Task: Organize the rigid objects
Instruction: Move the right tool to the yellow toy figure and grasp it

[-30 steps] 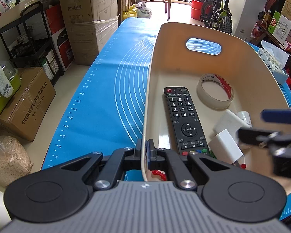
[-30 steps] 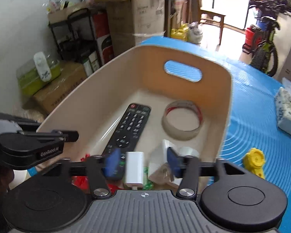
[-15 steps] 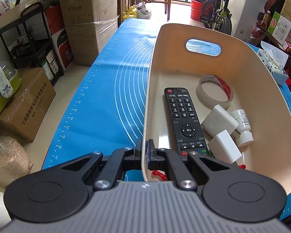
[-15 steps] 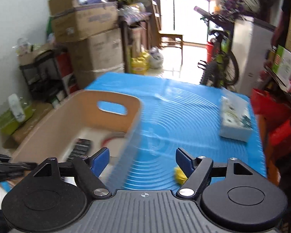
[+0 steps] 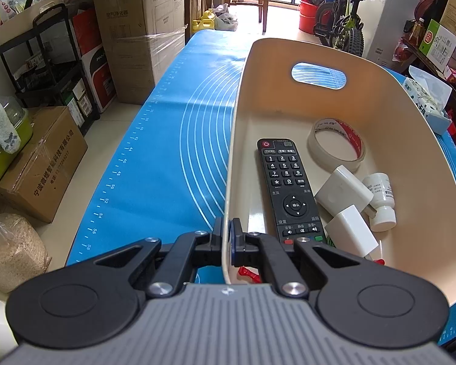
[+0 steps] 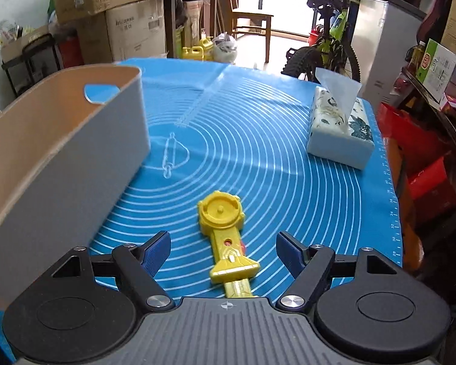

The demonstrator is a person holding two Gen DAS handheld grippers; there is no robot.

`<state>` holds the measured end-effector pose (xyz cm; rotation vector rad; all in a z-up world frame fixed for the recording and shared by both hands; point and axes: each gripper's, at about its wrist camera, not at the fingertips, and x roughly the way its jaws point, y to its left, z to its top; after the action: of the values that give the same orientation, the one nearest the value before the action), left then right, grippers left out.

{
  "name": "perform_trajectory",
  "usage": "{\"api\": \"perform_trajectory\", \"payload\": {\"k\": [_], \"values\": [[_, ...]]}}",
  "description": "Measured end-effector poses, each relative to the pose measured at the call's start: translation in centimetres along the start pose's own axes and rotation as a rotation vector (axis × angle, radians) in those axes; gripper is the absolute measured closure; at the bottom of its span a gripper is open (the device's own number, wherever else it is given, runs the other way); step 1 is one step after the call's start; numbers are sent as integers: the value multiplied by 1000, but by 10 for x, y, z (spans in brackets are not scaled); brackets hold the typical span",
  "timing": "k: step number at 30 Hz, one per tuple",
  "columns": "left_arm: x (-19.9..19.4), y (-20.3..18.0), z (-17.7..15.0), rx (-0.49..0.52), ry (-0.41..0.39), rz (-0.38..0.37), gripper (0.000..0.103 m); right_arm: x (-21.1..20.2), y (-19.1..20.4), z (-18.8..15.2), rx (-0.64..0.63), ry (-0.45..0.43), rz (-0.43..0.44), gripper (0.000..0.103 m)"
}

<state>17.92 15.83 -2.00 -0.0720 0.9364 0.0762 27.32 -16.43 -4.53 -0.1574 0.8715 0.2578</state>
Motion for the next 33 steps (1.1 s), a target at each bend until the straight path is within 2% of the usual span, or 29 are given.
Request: {"api": "perform_trajectory", "payload": {"k": [4, 8, 14, 16, 18, 24, 33], "values": [[0, 0, 0, 0, 0, 0, 98, 17, 1, -6, -28, 31, -11, 24], [0, 1, 0, 2, -1, 0, 98, 31, 0, -15, -43, 76, -22, 31], [0, 1, 1, 5, -1, 5, 98, 34, -10, -21, -10, 41, 1, 31], [0, 1, 1, 5, -1, 5, 97, 33, -11, -22, -13, 25, 32, 38], [0, 0, 0, 5, -1, 4, 97, 32, -9, -22, -22, 20, 43, 56], [0, 1, 0, 5, -1, 2, 97, 26, -9, -23, -31, 3, 22, 56], [0, 0, 0, 5, -3, 2, 97, 14, -18, -20, 33, -37, 22, 56]]}}
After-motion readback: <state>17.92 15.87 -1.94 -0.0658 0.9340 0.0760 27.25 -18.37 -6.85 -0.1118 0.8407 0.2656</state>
